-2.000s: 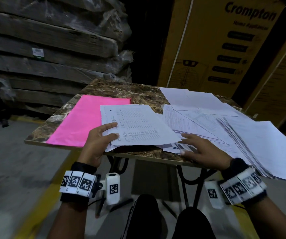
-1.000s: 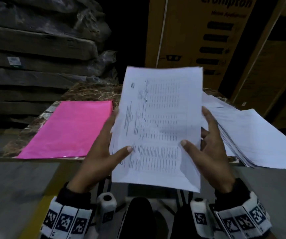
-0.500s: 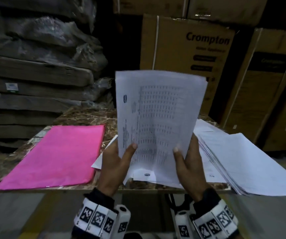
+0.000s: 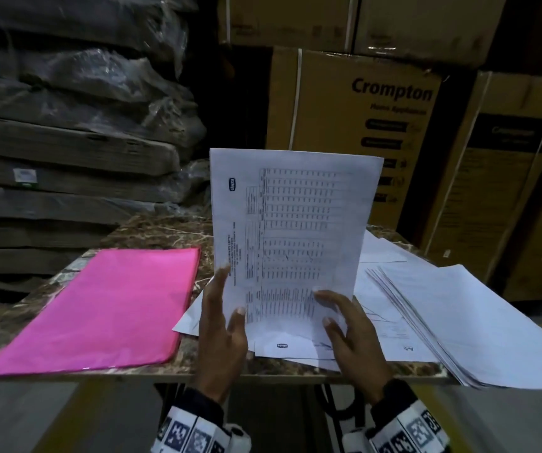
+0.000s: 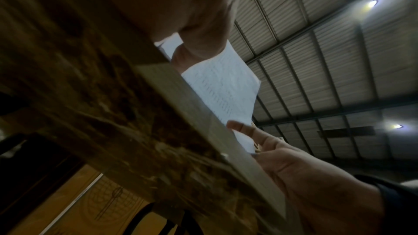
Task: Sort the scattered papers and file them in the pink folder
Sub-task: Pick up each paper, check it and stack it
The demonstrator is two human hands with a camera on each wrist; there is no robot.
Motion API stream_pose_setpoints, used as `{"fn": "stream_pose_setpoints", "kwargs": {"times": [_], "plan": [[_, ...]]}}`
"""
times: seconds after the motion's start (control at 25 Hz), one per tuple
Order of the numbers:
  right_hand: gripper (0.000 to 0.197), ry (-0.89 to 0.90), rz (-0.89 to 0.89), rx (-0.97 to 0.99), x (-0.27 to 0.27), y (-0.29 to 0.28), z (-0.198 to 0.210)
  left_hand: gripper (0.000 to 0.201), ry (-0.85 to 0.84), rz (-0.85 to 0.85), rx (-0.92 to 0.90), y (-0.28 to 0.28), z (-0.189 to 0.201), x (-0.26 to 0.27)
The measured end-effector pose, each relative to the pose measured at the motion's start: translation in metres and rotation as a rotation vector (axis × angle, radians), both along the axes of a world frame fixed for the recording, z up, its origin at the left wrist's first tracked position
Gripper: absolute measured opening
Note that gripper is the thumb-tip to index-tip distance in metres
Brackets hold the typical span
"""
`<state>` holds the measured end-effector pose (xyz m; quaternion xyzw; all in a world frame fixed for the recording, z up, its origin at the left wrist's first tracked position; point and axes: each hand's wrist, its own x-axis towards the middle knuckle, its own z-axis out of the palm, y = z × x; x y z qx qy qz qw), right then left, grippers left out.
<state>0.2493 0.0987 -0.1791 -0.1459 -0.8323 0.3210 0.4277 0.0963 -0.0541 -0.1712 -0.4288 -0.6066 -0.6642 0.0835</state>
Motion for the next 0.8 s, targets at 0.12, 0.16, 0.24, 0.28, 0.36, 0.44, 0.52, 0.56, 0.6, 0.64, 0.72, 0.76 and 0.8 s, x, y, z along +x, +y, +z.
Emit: {"fn": "stream_pose_setpoints", "kwargs": {"times": [0.12, 0.16, 0.24, 0.28, 0.36, 0.44, 0.52, 0.56, 0.6, 0.64, 0.72, 0.76, 0.8], "plan": [[0.042, -0.053, 0.037, -0.063, 0.0, 0.007, -0.004, 0.064, -0.032, -0.072, 0.012, 0.004, -0.01, -0.007], [0.042, -0.053, 0.045, -0.092, 0.001, 0.008, -0.004, 0.056, -0.087, -0.116, 0.001, 0.004, -0.011, -0.009], [0.044, -0.04, 0.064, -0.137, 0.003, 0.007, -0.005, 0.044, -0.186, -0.179, -0.021, 0.003, -0.012, -0.011], [0.047, -0.039, 0.069, -0.163, 0.005, 0.005, -0.005, 0.04, -0.224, -0.192, -0.029, 0.002, -0.012, -0.012], [0.057, -0.034, 0.077, -0.208, 0.005, 0.002, -0.006, 0.035, -0.277, -0.183, -0.04, 0.001, -0.013, -0.016], [0.065, -0.011, 0.073, -0.236, 0.004, -0.002, -0.004, 0.034, -0.301, -0.171, -0.044, 0.0, -0.011, -0.016], [0.066, 0.023, 0.056, -0.261, 0.004, -0.004, -0.001, 0.034, -0.312, -0.167, -0.039, 0.001, -0.006, -0.014], [0.062, 0.047, 0.048, -0.274, 0.005, -0.004, 0.001, 0.035, -0.312, -0.171, -0.044, 0.001, -0.003, -0.014], [0.059, 0.065, 0.037, -0.285, 0.006, -0.004, 0.001, 0.036, -0.311, -0.181, -0.056, 0.0, 0.0, -0.014], [0.056, 0.07, 0.023, -0.292, 0.008, -0.005, 0.002, 0.036, -0.307, -0.194, -0.073, 0.0, 0.003, -0.013], [0.054, 0.055, -0.001, -0.29, 0.011, -0.006, 0.003, 0.034, -0.264, -0.205, -0.112, 0.001, 0.006, -0.014], [0.056, 0.045, -0.013, -0.28, 0.012, -0.006, 0.002, 0.032, -0.24, -0.198, -0.129, 0.002, 0.005, -0.014], [0.057, 0.041, -0.023, -0.269, 0.013, -0.005, 0.002, 0.031, -0.22, -0.194, -0.138, 0.003, 0.004, -0.015]]}}
